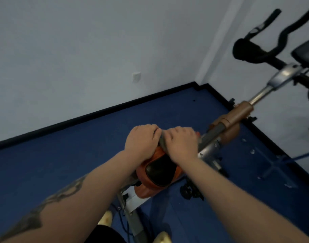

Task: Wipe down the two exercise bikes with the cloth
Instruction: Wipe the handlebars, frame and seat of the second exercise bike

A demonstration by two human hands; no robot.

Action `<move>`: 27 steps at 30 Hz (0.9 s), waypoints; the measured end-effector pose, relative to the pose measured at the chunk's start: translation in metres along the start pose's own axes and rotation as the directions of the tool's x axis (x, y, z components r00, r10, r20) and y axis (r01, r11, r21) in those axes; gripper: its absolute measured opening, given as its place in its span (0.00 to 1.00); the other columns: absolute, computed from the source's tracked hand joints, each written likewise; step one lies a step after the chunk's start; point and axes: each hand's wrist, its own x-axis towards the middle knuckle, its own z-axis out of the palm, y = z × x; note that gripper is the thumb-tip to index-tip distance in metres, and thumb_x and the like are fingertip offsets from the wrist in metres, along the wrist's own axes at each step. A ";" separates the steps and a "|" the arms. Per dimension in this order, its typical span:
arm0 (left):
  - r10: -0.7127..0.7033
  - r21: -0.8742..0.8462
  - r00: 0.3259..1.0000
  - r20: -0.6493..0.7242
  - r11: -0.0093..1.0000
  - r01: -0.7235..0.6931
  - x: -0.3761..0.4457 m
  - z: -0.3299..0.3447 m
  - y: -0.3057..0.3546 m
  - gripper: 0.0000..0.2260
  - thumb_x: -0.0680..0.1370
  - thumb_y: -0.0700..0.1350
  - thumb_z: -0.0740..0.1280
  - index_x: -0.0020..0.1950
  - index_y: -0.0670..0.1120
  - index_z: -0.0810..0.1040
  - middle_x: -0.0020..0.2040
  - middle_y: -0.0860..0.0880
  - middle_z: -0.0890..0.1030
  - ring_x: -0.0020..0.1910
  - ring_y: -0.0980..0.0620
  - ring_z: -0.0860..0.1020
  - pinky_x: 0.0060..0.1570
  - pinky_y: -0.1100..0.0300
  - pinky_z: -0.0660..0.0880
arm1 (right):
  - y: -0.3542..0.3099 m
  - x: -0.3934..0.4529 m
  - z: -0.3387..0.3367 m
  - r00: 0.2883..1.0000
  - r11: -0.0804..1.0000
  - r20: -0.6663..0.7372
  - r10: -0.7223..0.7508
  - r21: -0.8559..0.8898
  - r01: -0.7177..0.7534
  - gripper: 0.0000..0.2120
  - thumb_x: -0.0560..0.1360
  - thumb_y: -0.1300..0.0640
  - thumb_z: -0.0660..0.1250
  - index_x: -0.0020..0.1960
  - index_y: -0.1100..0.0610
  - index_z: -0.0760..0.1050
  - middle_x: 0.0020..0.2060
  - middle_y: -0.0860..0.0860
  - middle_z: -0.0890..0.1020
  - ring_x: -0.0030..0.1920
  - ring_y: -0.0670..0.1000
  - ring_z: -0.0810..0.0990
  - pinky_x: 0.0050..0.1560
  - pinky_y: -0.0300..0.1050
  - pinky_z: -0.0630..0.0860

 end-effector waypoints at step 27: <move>0.021 -0.103 0.984 0.176 0.995 -0.003 0.006 0.001 -0.014 0.16 0.82 0.49 0.53 0.64 0.54 0.77 0.56 0.52 0.81 0.55 0.48 0.78 0.53 0.49 0.73 | -0.051 -0.017 -0.006 0.364 0.187 0.412 0.835 0.410 -0.893 0.28 0.83 0.43 0.47 0.74 0.61 0.56 0.66 0.62 0.73 0.63 0.63 0.74 0.53 0.50 0.69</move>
